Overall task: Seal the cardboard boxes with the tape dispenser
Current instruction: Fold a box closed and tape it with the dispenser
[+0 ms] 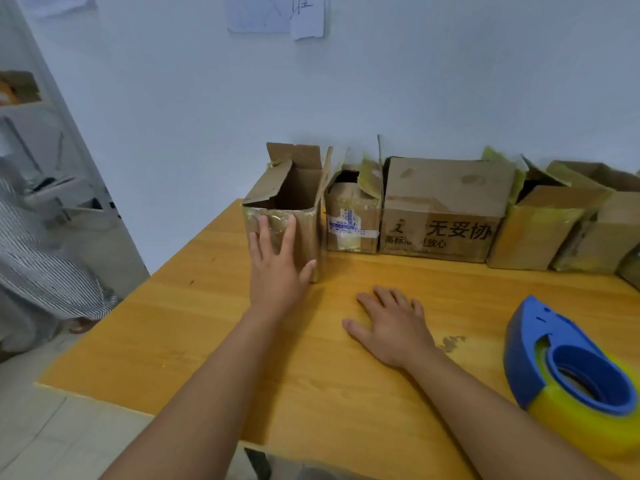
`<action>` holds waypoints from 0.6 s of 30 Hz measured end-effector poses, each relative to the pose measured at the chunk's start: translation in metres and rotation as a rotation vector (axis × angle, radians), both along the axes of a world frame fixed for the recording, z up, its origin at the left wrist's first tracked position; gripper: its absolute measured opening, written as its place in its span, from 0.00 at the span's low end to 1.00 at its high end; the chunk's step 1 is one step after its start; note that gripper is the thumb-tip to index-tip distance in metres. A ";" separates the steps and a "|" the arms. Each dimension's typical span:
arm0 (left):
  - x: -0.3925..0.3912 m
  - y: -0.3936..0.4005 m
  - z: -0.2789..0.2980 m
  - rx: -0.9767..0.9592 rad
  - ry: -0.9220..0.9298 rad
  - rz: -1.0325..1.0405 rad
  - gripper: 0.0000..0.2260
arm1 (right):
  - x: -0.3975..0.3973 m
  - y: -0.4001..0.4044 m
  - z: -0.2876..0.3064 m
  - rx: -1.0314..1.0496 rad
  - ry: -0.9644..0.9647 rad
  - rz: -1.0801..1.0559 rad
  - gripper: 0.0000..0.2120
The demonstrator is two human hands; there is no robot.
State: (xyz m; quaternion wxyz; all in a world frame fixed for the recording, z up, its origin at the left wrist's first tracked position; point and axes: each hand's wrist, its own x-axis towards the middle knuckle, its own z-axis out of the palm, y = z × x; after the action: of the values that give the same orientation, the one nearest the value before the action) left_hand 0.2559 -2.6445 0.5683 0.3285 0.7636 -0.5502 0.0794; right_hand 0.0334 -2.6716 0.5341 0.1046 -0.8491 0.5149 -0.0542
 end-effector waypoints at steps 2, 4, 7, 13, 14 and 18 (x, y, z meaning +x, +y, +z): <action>0.007 -0.020 0.001 0.025 0.033 -0.044 0.39 | 0.000 -0.002 -0.002 -0.008 -0.005 -0.001 0.41; 0.012 -0.040 0.003 0.051 0.062 -0.079 0.37 | 0.000 -0.002 -0.003 -0.016 -0.016 -0.003 0.41; 0.018 -0.069 0.007 0.071 0.098 -0.102 0.37 | 0.001 -0.002 -0.005 -0.025 -0.022 -0.008 0.40; 0.022 -0.104 0.018 0.136 0.057 -0.056 0.40 | 0.001 -0.003 -0.006 -0.011 -0.023 -0.015 0.39; 0.021 -0.106 0.021 0.148 0.082 -0.069 0.41 | 0.001 -0.003 -0.005 -0.013 -0.027 -0.016 0.39; 0.015 -0.103 0.021 0.169 0.130 -0.096 0.42 | 0.001 -0.003 -0.003 -0.030 -0.023 -0.015 0.39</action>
State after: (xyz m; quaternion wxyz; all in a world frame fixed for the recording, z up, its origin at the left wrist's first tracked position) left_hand 0.2704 -2.7474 0.5895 0.3014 0.7649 -0.5683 -0.0325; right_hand 0.0345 -2.6747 0.5311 0.0976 -0.8459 0.5193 -0.0724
